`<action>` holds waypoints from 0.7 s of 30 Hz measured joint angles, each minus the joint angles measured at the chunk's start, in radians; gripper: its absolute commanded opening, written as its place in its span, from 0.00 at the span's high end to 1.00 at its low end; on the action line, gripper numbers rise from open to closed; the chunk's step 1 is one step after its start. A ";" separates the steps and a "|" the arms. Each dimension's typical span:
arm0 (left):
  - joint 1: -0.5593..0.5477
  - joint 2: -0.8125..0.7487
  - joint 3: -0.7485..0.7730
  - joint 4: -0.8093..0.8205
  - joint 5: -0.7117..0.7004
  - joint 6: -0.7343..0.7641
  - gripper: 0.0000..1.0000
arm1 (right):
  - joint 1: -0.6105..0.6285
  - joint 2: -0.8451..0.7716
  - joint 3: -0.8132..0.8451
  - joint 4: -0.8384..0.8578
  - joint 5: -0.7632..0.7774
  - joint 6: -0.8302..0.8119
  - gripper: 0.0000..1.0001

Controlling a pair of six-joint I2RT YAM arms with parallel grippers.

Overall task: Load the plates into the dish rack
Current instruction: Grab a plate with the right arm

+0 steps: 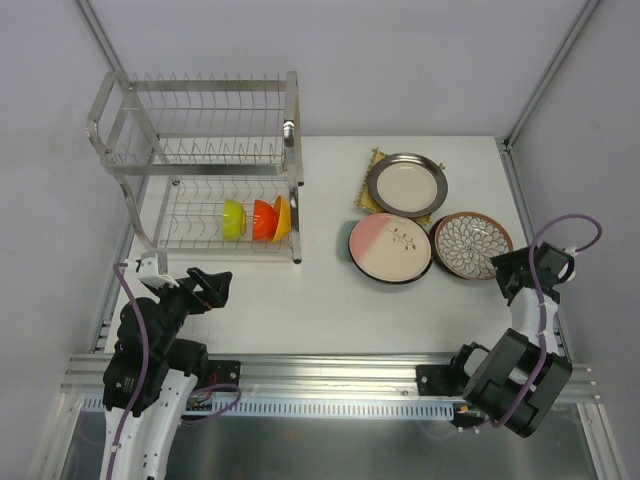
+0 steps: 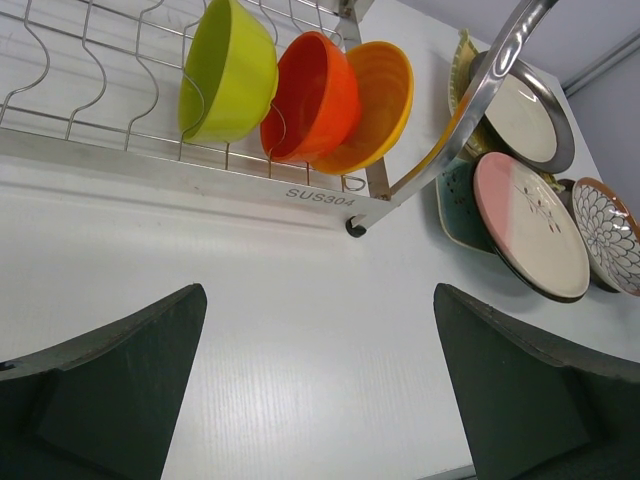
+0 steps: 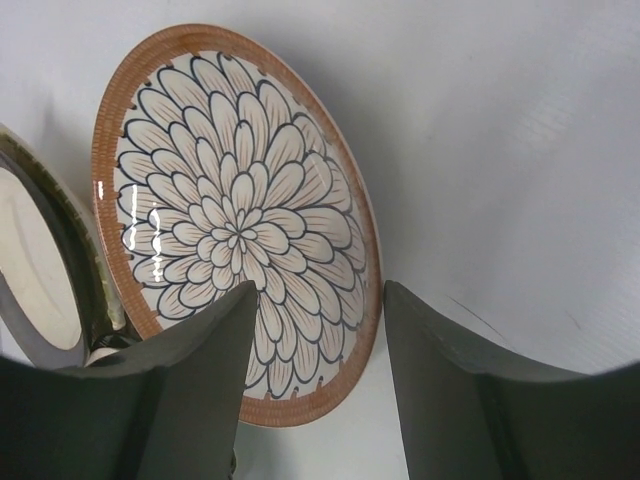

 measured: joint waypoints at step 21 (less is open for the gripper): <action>-0.006 0.000 0.000 0.000 0.000 0.000 0.01 | -0.001 0.053 -0.010 0.108 -0.072 0.005 0.47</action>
